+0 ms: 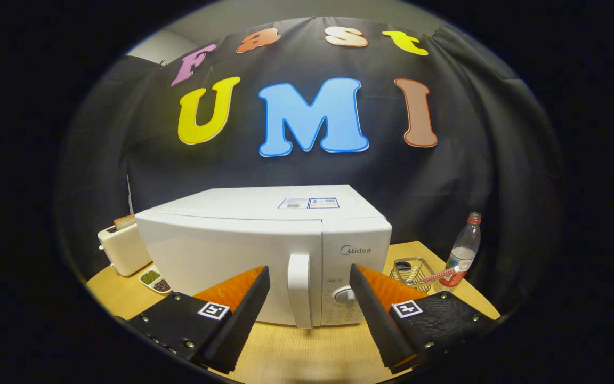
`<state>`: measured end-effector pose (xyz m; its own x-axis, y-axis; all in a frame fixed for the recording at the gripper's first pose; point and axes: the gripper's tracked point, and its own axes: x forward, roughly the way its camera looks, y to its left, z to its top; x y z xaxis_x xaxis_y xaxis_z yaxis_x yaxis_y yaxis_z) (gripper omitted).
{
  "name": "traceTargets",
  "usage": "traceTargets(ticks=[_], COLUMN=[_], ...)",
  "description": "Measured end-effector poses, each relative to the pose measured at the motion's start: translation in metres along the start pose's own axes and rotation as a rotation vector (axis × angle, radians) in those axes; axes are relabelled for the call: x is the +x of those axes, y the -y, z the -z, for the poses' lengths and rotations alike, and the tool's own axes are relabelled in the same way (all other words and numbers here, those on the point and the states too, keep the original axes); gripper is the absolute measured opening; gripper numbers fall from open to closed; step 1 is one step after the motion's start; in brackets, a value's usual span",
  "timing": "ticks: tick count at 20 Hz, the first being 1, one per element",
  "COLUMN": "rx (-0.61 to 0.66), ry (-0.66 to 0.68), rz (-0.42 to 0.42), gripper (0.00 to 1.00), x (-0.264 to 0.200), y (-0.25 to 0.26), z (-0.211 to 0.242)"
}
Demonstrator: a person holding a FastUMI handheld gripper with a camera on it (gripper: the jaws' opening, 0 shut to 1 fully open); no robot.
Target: Open the microwave, put the food inside, and close the microwave door.
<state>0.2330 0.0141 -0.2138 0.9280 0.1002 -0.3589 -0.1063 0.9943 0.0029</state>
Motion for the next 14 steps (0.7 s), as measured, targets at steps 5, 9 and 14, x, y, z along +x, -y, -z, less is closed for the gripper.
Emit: traceTargets(ticks=[5, 9, 14], rx=[0.031, 0.042, 0.002], ry=[-0.064, -0.083, -0.078], rz=[0.007, -0.019, 0.002], gripper=[0.81, 0.67, 0.33], x=[0.019, 0.024, 0.025], y=[0.003, -0.005, -0.009], z=[0.025, 0.031, 0.033])
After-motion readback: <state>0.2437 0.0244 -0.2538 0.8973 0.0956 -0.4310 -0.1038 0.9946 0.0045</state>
